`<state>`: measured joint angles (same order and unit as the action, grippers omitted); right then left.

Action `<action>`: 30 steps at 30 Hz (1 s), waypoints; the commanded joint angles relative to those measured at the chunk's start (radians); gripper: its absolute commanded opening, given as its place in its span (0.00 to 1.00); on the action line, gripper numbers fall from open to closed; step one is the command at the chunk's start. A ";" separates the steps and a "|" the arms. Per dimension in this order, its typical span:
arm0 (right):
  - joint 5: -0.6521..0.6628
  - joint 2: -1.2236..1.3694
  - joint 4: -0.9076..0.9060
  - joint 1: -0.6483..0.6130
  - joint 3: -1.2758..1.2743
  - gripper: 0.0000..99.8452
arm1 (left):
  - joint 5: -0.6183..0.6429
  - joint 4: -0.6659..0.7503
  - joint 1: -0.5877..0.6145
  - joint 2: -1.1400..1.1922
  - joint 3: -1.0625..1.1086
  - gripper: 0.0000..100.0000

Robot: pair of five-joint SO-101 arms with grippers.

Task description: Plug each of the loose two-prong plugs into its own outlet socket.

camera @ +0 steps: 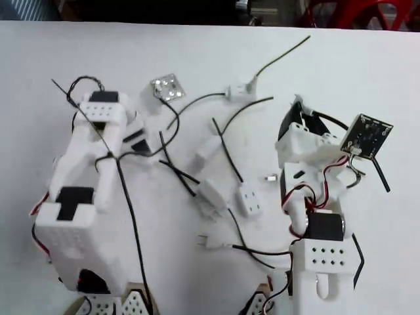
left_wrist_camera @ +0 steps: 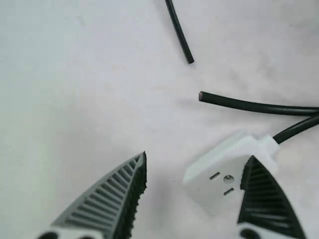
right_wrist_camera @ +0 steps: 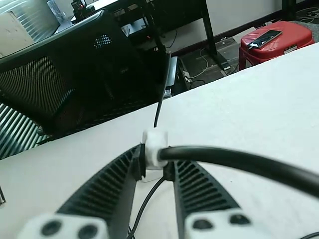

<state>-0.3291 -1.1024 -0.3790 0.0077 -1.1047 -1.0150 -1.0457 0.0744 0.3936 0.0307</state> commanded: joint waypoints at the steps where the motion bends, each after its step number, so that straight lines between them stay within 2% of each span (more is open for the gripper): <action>1: 0.002 -0.005 0.012 0.005 0.008 0.02 | -0.054 -0.143 0.028 0.159 -0.199 0.26; 6: 0.002 -0.005 0.012 0.005 0.008 0.02 | -0.055 -0.269 0.035 0.220 -0.325 0.24; 11: 0.002 -0.005 0.012 0.005 0.008 0.02 | -0.080 -0.450 0.025 0.222 -0.362 0.24; 14: 0.002 -0.005 0.012 0.005 0.008 0.02 | -0.107 -0.503 0.031 0.225 -0.358 0.24; 20: 0.002 -0.005 0.012 0.005 0.008 0.02 | -0.103 -0.535 0.054 0.226 -0.356 0.24; 24: 0.002 -0.005 0.012 0.005 0.008 0.02 | -0.057 -0.535 0.054 0.222 -0.356 0.20; 30: 0.002 -0.005 0.012 0.005 0.008 0.02 | -0.057 -0.526 0.053 0.217 -0.279 0.17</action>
<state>-0.3291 -1.1024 -0.3790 0.0061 -1.1047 -1.0840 -1.5719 0.1220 0.6375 -0.2823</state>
